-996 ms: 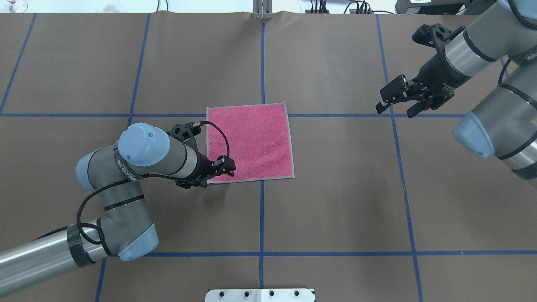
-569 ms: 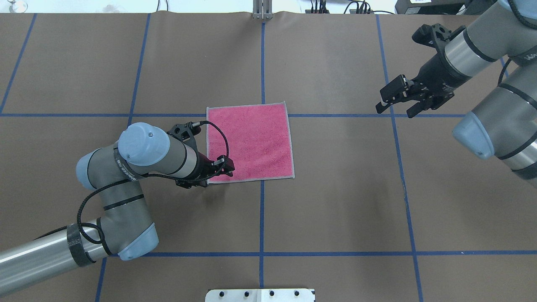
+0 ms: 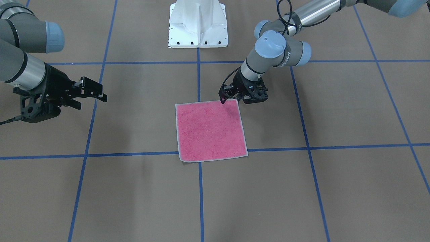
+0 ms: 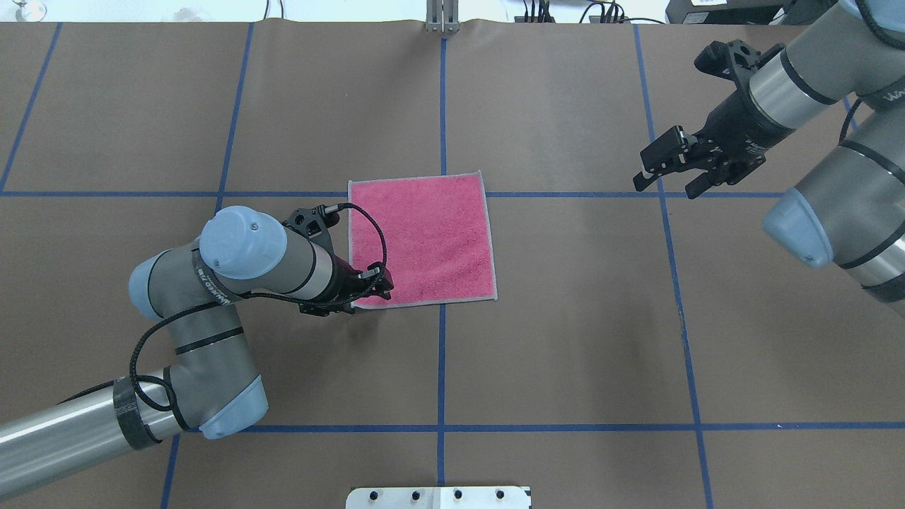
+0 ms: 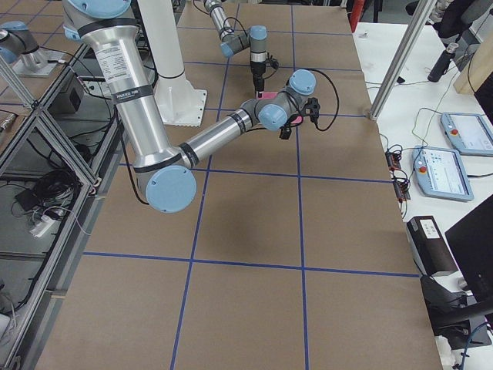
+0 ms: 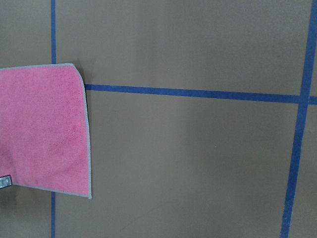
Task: Fold towel twice with both arms
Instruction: 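Close the left gripper on the pink towel's near corner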
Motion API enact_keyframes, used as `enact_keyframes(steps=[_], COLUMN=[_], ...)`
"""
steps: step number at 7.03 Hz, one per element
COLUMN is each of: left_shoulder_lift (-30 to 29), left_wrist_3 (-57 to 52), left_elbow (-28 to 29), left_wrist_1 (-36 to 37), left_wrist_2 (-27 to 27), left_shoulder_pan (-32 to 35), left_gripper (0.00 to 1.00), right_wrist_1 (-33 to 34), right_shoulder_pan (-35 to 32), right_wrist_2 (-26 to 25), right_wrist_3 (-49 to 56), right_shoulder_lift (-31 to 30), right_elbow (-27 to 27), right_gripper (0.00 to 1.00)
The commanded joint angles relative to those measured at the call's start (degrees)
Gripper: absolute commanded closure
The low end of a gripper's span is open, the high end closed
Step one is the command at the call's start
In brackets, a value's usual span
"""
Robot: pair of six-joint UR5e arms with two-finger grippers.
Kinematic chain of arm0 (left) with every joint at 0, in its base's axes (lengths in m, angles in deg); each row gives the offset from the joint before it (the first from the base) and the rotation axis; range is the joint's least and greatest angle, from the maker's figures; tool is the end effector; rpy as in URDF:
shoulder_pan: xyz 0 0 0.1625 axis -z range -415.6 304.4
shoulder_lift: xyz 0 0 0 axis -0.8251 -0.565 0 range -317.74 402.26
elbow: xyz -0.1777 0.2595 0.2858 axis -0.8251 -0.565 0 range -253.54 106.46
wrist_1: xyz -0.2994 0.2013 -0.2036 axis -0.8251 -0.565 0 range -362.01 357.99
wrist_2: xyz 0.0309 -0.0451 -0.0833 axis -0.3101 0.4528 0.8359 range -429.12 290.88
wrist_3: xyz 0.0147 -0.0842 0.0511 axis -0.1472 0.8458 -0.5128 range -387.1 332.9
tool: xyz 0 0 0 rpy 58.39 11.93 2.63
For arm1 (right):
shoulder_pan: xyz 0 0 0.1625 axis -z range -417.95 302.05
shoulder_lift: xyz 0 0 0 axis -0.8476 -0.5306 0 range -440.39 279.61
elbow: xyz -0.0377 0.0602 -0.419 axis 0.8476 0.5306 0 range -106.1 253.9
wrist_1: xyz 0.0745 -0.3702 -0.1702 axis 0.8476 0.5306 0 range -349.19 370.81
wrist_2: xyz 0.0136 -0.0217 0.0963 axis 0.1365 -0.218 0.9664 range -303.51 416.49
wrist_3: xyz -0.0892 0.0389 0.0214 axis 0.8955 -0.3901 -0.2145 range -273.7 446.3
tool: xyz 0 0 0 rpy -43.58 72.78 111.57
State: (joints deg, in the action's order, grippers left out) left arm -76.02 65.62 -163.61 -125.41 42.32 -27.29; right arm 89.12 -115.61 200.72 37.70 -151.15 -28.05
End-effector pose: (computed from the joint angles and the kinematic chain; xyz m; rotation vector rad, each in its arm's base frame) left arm 0.5486 -0.4055 0.3065 -0.0931 1.1151 -0.2826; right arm -0.2703 -0.5250 0.3356 -0.0588 -1.1271 -0.1009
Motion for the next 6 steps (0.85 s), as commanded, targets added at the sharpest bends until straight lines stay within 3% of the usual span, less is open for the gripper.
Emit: enact_keyframes(steps=[1, 2, 4, 6], left_shoulder_lift=[-0.1, -0.1, -0.4, -0.7], left_wrist_3=[-0.1, -0.1, 0.5, 1.5], left_elbow=[0.0, 0.0, -0.4, -0.5], left_wrist_1=[0.0, 0.0, 0.1, 0.0], left_wrist_2=[0.0, 0.0, -0.2, -0.1], left_shoulder_pan=[0.0, 0.0, 0.3, 0.5], left_gripper=[0.59, 0.62, 1.00, 1.00], right_wrist_1=[0.0, -0.1, -0.1, 0.0], right_shoulder_pan=[0.0, 0.0, 0.0, 0.0], right_wrist_2=[0.0, 0.0, 0.0, 0.0], right_wrist_3=[0.0, 0.0, 0.0, -0.4], right_shoulder_lift=[-0.1, -0.1, -0.2, -0.2], right_elbow=[0.0, 0.0, 0.1, 0.2], right_gripper=[0.00, 0.00, 0.00, 0.01])
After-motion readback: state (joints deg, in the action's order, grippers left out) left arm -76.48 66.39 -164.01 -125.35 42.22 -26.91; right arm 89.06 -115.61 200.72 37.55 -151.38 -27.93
